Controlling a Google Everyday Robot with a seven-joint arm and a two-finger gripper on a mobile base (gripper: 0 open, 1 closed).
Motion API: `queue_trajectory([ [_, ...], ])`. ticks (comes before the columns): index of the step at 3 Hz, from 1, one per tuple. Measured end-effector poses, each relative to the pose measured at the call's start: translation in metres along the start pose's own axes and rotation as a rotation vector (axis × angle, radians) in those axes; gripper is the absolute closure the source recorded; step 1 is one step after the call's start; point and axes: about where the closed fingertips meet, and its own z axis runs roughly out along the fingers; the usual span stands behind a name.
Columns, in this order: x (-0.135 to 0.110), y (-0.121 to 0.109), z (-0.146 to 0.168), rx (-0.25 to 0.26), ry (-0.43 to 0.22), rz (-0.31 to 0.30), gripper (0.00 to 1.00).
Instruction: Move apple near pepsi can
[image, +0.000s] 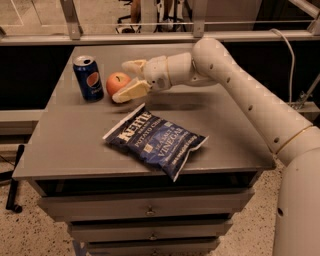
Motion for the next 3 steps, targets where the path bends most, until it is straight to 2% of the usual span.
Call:
queue_trajectory([
  [1, 0.002, -0.007, -0.012, 0.028, 0.024, -0.007, 0.0],
  [2, 0.007, -0.023, -0.049, 0.101, 0.088, -0.025, 0.0],
  [3, -0.009, -0.05, -0.14, 0.287, 0.153, -0.064, 0.0],
])
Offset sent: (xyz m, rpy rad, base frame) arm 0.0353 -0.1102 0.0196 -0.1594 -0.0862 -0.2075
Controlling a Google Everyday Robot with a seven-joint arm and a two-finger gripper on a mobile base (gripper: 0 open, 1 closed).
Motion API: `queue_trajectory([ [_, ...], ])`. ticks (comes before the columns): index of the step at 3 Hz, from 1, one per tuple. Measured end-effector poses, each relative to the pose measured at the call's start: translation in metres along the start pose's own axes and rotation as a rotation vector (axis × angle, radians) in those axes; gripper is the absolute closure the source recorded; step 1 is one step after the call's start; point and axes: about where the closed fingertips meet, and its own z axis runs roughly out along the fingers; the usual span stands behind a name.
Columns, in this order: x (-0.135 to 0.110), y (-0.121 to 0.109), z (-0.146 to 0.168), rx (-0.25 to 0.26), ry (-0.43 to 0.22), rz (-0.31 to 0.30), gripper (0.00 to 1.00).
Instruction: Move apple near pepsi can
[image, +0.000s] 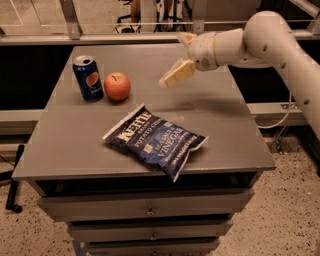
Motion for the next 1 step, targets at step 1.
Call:
queue_trajectory([
  [1, 0.0031, -0.0317, -0.0655, 0.164, 0.023, 0.038, 0.0],
])
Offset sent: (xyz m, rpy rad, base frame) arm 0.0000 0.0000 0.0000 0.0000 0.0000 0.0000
